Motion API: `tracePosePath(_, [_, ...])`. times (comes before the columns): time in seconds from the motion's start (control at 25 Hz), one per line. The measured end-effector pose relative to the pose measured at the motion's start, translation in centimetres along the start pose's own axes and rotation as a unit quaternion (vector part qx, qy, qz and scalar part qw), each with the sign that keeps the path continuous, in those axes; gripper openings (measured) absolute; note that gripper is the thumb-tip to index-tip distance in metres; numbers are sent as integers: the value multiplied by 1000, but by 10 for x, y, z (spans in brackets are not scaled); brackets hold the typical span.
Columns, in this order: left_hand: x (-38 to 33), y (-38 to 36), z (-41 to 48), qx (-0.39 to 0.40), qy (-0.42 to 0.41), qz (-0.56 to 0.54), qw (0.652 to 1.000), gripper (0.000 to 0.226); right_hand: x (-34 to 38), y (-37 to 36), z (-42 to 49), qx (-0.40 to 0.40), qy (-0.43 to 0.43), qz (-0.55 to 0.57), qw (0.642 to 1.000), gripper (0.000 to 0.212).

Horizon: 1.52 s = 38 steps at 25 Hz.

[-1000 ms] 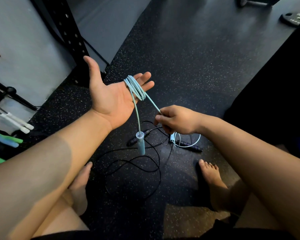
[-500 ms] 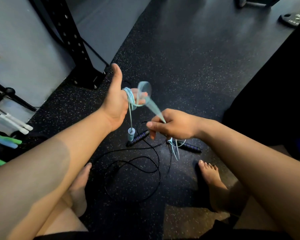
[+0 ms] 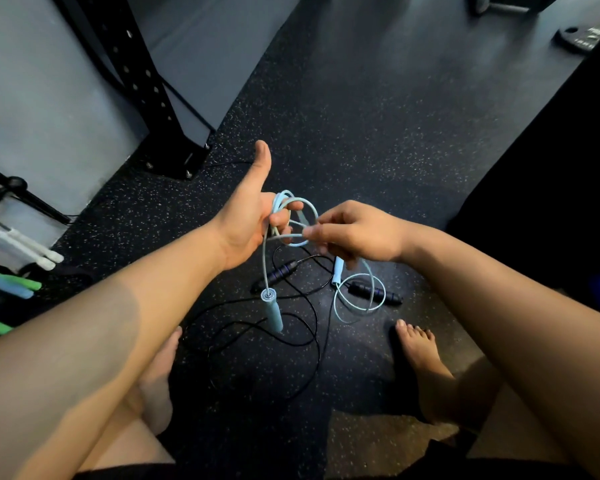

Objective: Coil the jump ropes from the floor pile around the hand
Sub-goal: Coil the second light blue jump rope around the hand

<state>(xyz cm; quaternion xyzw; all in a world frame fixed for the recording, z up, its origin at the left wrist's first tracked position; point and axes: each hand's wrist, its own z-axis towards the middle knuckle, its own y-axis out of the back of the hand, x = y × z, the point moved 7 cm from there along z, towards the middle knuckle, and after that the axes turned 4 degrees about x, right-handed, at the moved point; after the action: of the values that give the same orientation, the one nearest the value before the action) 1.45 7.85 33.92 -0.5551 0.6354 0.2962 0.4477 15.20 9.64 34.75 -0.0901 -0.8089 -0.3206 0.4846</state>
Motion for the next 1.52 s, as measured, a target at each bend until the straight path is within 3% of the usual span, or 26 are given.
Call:
tracePosePath(0.08, [-1, -4, -2, 15, 0, -20, 1000, 95, -5, 6, 1, -25, -17, -1, 1000, 57])
tracePosePath(0.32, [-9, -5, -4, 4, -30, -54, 998, 105, -8, 12, 5, -115, 1, -52, 992, 39])
tracePosePath(0.52, [-11, -11, -9, 31, -11, -66, 997, 104, -3, 25, 0, -220, 38, -29, 974, 47])
tracePosePath(0.6, [-9, -17, -12, 62, 12, -42, 997, 104, 0, 33, -2, -260, 74, 5, 963, 29])
tracePosePath(0.64, [-9, -21, -15, 84, 23, -27, 996, 105, 3, 35, -3, -259, 90, -8, 962, 28])
tracePosePath(0.72, [-6, -30, -19, 127, 42, 6, 991, 105, 12, 31, -3, -216, 122, -106, 963, 50])
tracePosePath(0.84, [-3, -34, -20, 143, 48, 63, 987, 98, 9, 20, 1, -160, 116, -138, 971, 23])
tracePosePath(1.0, [-4, -21, -14, 80, 32, 105, 991, 89, 5, 31, -2, -178, 64, -74, 979, 20])
tracePosePath(1.08, [-5, -14, -11, 57, 28, 112, 992, 93, 6, 32, -3, -165, 57, 77, 982, 28])
tracePosePath(1.2, [-8, -17, -11, 78, 17, 96, 992, 89, 10, 28, -2, -159, 79, 282, 943, 44])
tracePosePath(1.28, [-12, -19, -11, 87, 7, 69, 994, 88, 7, 28, 0, -185, 67, 309, 930, 44])
tracePosePath(1.4, [-13, -17, -10, 79, 7, 10, 997, 98, -3, 35, -1, -241, 18, 248, 938, 43])
tracePosePath(1.52, [-12, -13, -9, 58, -2, -22, 998, 99, -2, 24, 0, -169, 27, 223, 960, 35])
